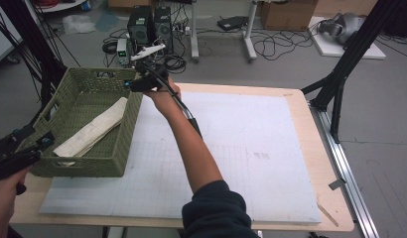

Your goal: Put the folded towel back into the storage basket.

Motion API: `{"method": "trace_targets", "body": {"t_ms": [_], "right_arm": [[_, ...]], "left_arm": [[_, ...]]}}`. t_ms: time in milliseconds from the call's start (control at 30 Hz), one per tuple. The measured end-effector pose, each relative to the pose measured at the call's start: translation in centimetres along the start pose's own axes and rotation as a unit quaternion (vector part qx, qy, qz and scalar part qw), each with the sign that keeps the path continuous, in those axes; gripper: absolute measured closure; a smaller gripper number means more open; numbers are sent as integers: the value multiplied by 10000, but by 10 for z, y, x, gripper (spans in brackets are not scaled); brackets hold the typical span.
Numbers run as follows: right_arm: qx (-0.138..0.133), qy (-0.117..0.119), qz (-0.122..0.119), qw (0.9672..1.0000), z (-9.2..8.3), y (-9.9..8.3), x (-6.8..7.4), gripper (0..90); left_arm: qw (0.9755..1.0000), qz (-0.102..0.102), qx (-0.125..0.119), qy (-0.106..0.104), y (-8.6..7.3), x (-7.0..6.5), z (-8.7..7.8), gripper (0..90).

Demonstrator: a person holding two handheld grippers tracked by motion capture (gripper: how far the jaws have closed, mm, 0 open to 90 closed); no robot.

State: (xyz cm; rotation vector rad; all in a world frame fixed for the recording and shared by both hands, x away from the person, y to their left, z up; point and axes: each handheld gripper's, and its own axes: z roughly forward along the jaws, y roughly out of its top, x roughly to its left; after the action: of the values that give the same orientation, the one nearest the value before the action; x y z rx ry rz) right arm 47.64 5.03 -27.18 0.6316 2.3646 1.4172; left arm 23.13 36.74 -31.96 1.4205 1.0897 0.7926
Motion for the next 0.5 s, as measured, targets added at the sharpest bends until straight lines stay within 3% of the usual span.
{"method": "trace_targets", "body": {"t_ms": [233, 500], "right_arm": [[-13, -92, 77, 9999, -41, -23, -11, 239], [-85, -175, 140, 9997, -92, -52, -20, 158]], "left_arm": [[9991, 19, 77, -413, 0, -24, 21, 189], [9949, 111, 101, -1002, -1, -56, 50, 189]]}}
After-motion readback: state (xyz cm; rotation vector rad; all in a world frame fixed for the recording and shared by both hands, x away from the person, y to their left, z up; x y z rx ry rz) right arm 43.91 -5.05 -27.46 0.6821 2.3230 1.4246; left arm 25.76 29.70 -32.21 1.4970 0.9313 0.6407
